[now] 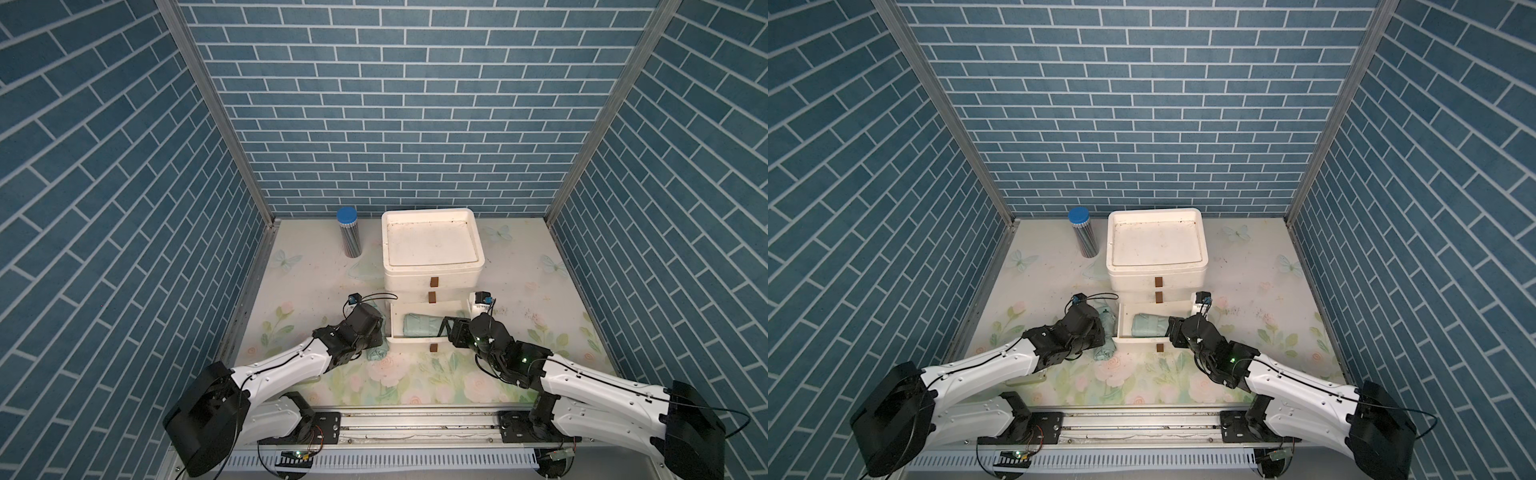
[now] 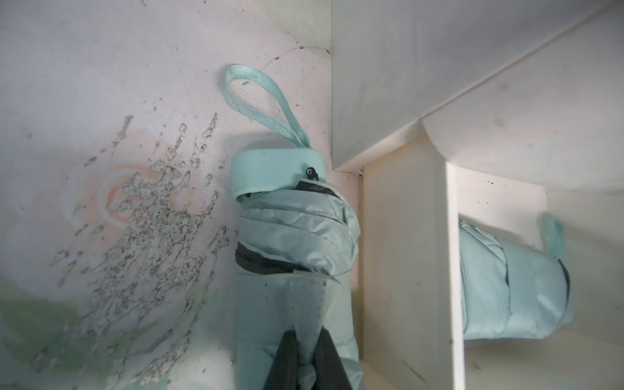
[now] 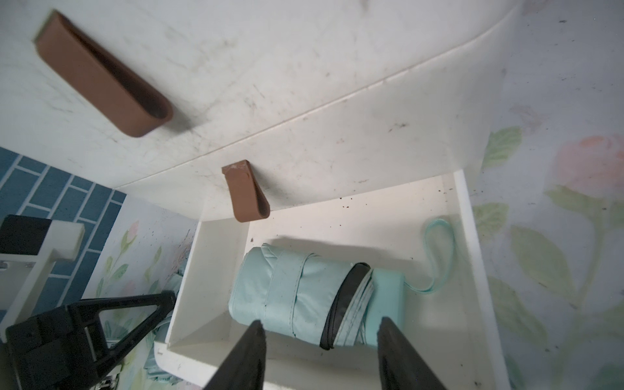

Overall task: Place the umbrella in the drawer by color
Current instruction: Place the umbrella in the drawer, then pick up the umbrella from the center of the board.

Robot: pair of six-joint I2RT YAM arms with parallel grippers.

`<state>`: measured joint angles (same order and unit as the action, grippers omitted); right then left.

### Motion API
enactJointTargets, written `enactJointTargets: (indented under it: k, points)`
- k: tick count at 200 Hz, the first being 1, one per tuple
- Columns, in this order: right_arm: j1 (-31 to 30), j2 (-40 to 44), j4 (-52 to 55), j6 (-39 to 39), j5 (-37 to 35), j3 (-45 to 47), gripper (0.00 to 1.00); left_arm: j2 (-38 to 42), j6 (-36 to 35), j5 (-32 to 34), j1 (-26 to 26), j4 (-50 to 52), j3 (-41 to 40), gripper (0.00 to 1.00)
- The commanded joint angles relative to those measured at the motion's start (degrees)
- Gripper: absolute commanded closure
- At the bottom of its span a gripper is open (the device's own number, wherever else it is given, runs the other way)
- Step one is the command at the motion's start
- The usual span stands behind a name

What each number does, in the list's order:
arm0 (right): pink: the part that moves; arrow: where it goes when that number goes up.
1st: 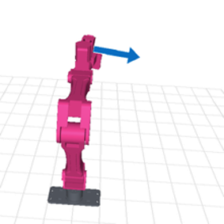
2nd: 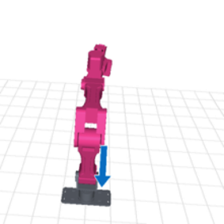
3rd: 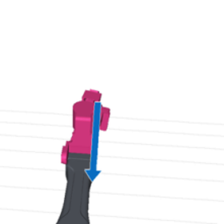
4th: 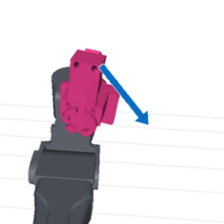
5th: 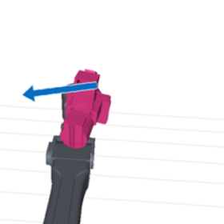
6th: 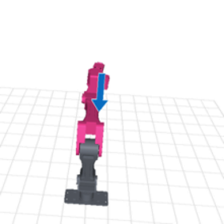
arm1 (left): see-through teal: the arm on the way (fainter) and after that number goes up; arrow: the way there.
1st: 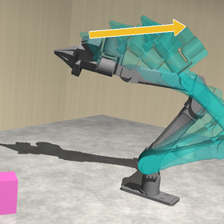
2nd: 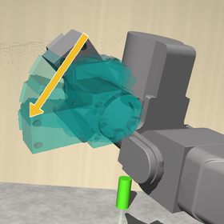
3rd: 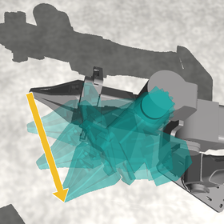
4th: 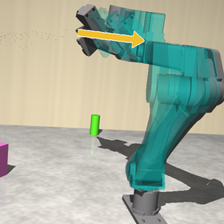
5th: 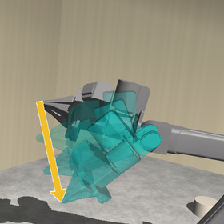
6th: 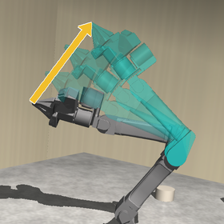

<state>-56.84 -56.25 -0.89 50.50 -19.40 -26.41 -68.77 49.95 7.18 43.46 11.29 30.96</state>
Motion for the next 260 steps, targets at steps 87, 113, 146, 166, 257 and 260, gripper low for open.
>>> enactJointTargets:
  k: [87, 113, 146, 166, 257, 260]
  points:
    - [-0.05, -2.11, -0.28, -3.56, 7.57, -7.01, 0.41, 6.95, -2.04, 16.65, 0.21, 14.89, 5.50, 1.00]
    - [0.56, -3.41, 0.67, -5.59, 12.67, -10.86, 0.36, 12.41, -3.85, 23.05, 0.64, 17.42, 7.72, 1.00]
    - [3.45, -3.52, -0.41, -6.69, 21.78, -14.33, 0.26, 21.20, -12.55, 24.67, 1.77, 14.33, 11.26, 1.00]
    - [4.99, -1.63, -2.27, -6.82, 24.23, -14.74, 0.21, 26.15, -19.49, 21.21, 4.29, 8.30, 12.09, 1.00]
    - [10.77, 5.74, -2.89, -8.40, 38.26, -16.33, 0.14, 22.46, -41.79, 7.47, 21.21, 2.31, 17.90, 1.00]
    - [10.85, 5.87, -2.53, -8.48, 38.41, -16.40, 0.14, 21.99, -42.28, 8.03, 21.87, 2.58, 18.24, 1.00]
